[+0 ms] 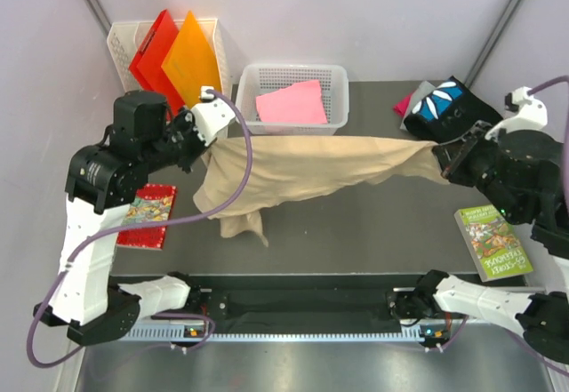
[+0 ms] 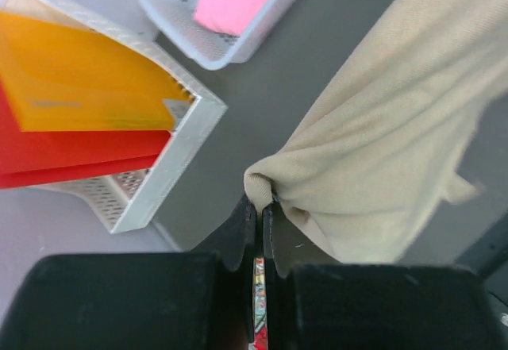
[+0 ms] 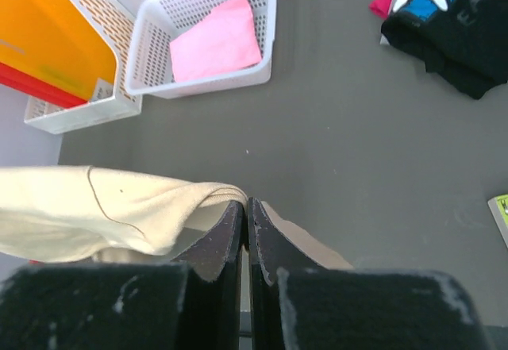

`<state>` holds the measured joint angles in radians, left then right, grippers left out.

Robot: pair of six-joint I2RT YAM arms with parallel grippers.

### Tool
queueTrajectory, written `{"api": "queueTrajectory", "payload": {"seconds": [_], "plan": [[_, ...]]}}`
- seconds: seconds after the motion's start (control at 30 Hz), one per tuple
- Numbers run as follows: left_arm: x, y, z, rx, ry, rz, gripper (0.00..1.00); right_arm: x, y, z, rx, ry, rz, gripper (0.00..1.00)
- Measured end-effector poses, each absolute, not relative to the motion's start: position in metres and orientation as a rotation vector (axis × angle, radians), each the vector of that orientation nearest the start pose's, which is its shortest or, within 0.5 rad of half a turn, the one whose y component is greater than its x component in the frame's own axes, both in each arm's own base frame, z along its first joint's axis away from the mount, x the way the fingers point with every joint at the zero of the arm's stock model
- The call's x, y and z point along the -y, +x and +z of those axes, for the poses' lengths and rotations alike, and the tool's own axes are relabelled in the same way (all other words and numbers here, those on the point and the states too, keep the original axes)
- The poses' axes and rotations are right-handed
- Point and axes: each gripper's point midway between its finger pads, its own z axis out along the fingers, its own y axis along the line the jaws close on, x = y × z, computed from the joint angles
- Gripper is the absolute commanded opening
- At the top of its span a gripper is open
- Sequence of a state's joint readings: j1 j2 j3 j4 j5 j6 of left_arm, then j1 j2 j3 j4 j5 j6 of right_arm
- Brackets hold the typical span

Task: Fold and stack the t-shirts

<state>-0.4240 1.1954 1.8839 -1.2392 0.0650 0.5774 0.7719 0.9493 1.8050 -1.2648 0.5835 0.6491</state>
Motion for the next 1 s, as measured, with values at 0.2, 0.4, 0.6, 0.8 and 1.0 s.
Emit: {"api": "queueTrajectory", "payload": {"seconds": [0.2, 0.4, 0.6, 0.8, 1.0], "plan": [[0.121, 0.22, 0.369, -1.891, 1.187, -0.186, 0.04, -0.059, 0.171, 0.45, -1.839, 0.25, 0.412, 0.0], [0.18, 0.214, 0.373, -1.8, 1.37, -0.432, 0.31, -0.03, 0.161, 0.501, -1.679, 0.267, 0.407, 0.0], [0.255, 0.179, 0.373, -1.697, 1.55, -0.802, 0.39, 0.009, 0.141, 0.564, -1.459, 0.333, 0.424, 0.0], [0.257, 0.159, 0.323, -1.853, 1.595, -0.934, 0.08, -0.018, 0.156, 0.547, -1.522, 0.263, 0.437, 0.0], [0.216, 0.134, 0.269, -2.067, 1.582, -0.853, 0.06, -0.13, 0.217, 0.453, -1.859, 0.039, 0.463, 0.0]]}}
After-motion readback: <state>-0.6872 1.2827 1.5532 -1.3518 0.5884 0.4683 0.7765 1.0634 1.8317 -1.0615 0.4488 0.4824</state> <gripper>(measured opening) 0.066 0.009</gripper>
